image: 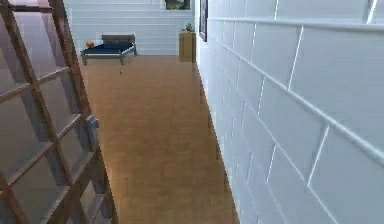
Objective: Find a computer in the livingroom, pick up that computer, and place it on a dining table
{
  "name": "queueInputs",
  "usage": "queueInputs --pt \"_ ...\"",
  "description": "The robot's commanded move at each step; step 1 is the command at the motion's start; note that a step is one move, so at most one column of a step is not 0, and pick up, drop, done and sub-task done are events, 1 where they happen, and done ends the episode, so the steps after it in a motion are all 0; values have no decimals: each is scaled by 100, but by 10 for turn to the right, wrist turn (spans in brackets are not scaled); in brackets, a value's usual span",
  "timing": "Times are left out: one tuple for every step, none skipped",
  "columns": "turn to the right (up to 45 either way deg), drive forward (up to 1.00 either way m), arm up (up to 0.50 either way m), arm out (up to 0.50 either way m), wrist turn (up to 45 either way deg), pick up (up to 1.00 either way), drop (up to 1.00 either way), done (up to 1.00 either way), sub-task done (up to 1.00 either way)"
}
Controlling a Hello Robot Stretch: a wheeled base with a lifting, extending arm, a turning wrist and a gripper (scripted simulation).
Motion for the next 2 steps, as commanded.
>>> queueInputs --pt "0 100 0 0 0 0 0 0 0" --pt "-30 0 0 0 0 0 0 0 0"
